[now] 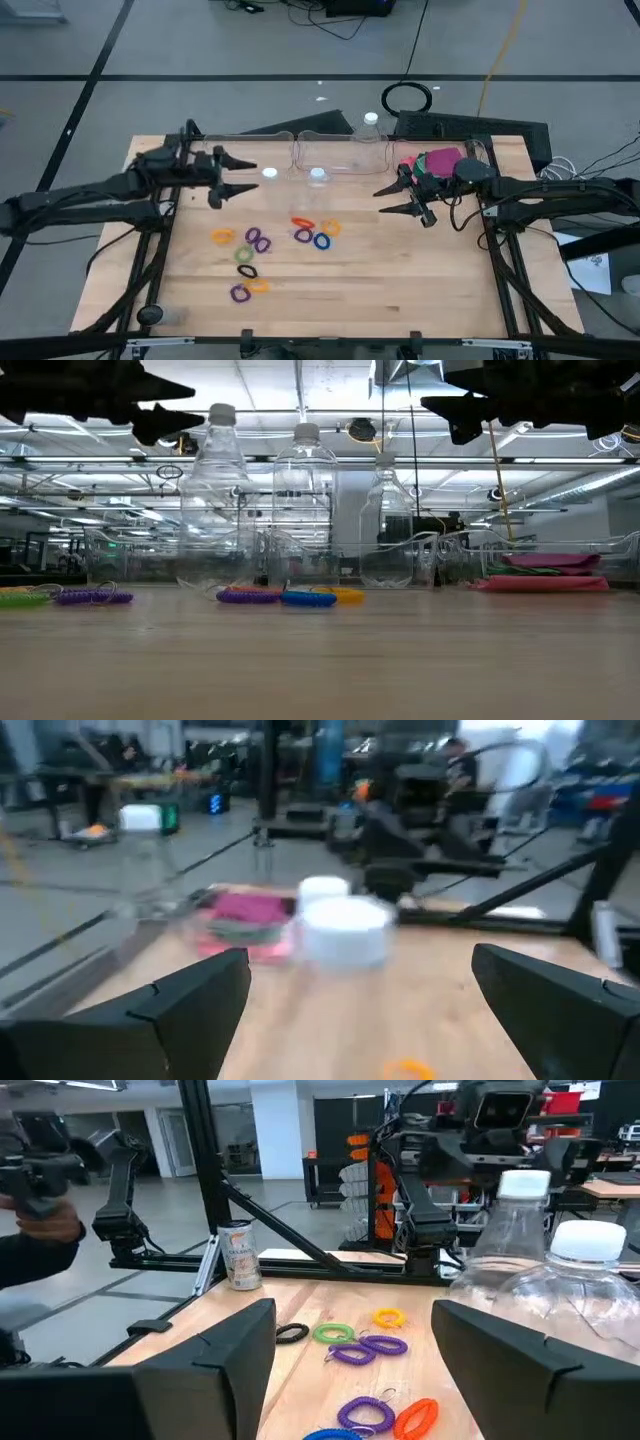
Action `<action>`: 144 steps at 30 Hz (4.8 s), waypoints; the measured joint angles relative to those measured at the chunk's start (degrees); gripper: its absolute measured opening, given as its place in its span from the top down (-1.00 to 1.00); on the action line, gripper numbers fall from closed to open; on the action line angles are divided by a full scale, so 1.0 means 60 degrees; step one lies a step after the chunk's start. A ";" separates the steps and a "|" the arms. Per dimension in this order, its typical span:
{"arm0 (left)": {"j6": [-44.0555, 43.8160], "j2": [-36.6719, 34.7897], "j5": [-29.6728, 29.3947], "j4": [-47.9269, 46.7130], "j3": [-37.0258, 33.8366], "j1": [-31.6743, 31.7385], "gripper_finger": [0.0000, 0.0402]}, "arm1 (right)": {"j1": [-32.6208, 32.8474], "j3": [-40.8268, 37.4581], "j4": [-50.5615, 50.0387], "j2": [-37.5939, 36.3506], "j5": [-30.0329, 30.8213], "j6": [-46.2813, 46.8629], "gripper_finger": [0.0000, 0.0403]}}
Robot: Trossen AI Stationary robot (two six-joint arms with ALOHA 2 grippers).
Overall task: Pick & Place Sports Items
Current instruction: Put the left plastic bottle into the middle transparent bin
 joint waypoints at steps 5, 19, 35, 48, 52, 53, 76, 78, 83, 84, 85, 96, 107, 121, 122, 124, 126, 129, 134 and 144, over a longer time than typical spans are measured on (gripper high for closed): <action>-0.0084 0.0211 -0.0025 0.0589 -0.0384 -0.0190 -0.59 | 0.0001 0.0000 0.0001 0.0000 0.0000 -0.0003 0.03; -0.0084 0.1904 -0.0310 0.2227 -0.0401 -0.0558 -0.59 | -0.0002 0.0000 0.0005 0.0000 0.0000 0.0000 0.03; 0.0104 0.3157 -0.0307 0.4073 -0.0401 -0.0629 -0.59 | 0.0001 0.0000 0.0005 0.0000 0.0000 -0.0004 0.03; 0.0164 0.3157 -0.0307 0.4193 -0.0397 -0.0629 -0.23 | -0.0002 0.0001 0.0004 0.0004 0.0000 -0.0004 0.03; 0.0092 0.3157 -0.0306 0.4193 -0.0397 -0.0629 0.03 | -0.0002 0.0000 0.0005 0.0000 0.0000 -0.0004 0.03; 0.0066 0.3157 -0.0307 0.4193 -0.0397 -0.0629 0.08 | -0.0002 0.0000 0.0001 0.0000 0.0000 -0.0004 0.03; -0.1057 0.2476 -0.0299 0.3459 -0.0026 -0.0696 0.29 | -0.0002 0.0000 0.0001 0.0000 0.0000 -0.0004 0.03; -0.0921 0.2409 -0.0303 0.2682 0.0227 -0.0743 0.29 | -0.0002 0.0000 0.0001 0.0000 0.0000 -0.0004 0.03; -0.0243 0.2055 -0.0949 -0.0103 0.1665 -0.0738 0.29 | -0.0002 0.0000 0.0001 0.0002 0.0002 -0.0004 0.03; -0.0085 0.2012 -0.1209 -0.0724 0.1961 -0.0738 0.29 | -0.0002 0.0000 0.0001 0.0004 0.0000 -0.0004 0.03; 0.0098 0.1972 -0.1444 -0.1242 0.2264 -0.0738 0.29 | 0.0001 0.0000 0.0001 0.0004 0.0000 -0.0007 0.03; 0.2247 0.2070 -0.2317 -0.0869 0.4066 -0.0157 0.29 | 0.0001 0.0000 0.0001 0.0007 0.0000 -0.0006 0.03; 0.0578 0.4309 0.0533 0.3256 0.4063 0.2396 0.29 | -0.0002 0.0000 0.0001 0.0007 0.0004 -0.0007 0.03; -0.0650 0.7397 0.1384 0.5979 0.4058 0.3338 0.29 | 0.0001 0.0000 0.0001 0.0007 0.0004 -0.0032 0.03; -0.0646 0.7546 0.1378 0.5972 0.4058 0.3348 0.29 | -0.0002 0.0001 0.0001 0.0007 0.0004 -0.0049 0.03; -0.0595 0.7810 0.1320 0.5974 0.4058 0.3356 0.29 | -0.0001 0.0000 0.0001 0.0007 0.0004 -0.0080 0.03; -0.0577 0.8057 0.1255 0.6062 0.4058 0.3349 0.29 | -0.0002 0.0000 0.0001 0.0007 0.0004 -0.0080 0.03; -0.0636 0.8429 0.1214 0.6229 0.4058 0.3349 0.29 | 0.0001 0.0000 0.0001 0.0007 0.0004 -0.0080 0.03; -0.0612 0.8873 0.1010 0.6364 0.4058 0.3346 0.29 | -0.0002 0.0000 0.0001 0.0007 0.0004 -0.0080 0.03; -0.0556 0.9215 0.0043 0.6327 0.4058 0.3298 0.29 | 0.0001 0.0000 0.0001 0.0007 0.0004 -0.0084 0.03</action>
